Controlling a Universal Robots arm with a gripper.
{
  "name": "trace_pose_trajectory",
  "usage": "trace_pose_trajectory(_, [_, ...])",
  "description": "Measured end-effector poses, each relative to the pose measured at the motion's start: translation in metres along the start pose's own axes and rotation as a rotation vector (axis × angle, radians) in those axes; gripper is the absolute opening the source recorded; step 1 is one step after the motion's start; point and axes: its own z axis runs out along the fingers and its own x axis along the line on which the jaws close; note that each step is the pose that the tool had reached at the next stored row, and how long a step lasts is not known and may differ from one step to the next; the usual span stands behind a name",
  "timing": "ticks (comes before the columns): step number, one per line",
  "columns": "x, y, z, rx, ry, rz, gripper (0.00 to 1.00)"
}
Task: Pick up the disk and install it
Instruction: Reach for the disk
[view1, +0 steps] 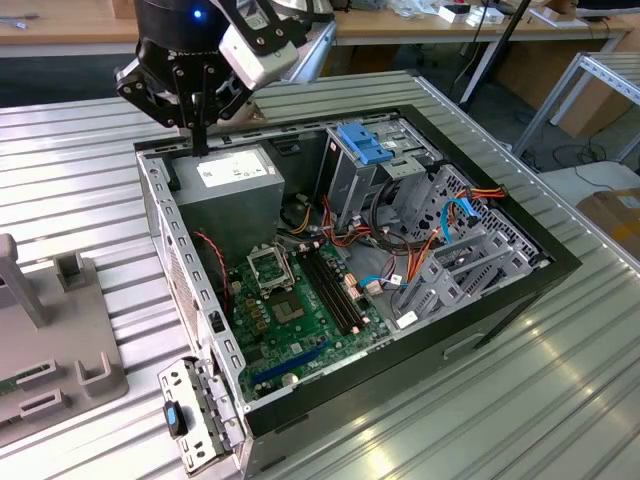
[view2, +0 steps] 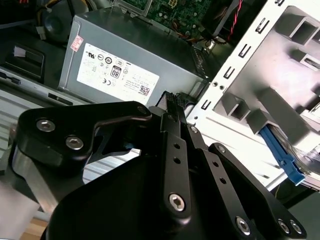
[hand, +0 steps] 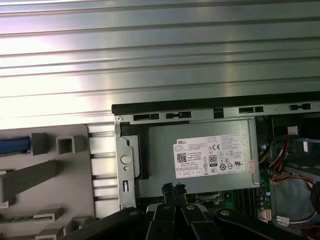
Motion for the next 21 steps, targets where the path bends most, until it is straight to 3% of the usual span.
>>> trace_pose_trajectory(13, [0.0131,-0.0010,-0.0002,0.0000,0.0000,0.000,0.11])
trace_pose_trajectory(21, [0.0323,-0.0024,-0.0007,0.0001,0.0000,0.000,0.11])
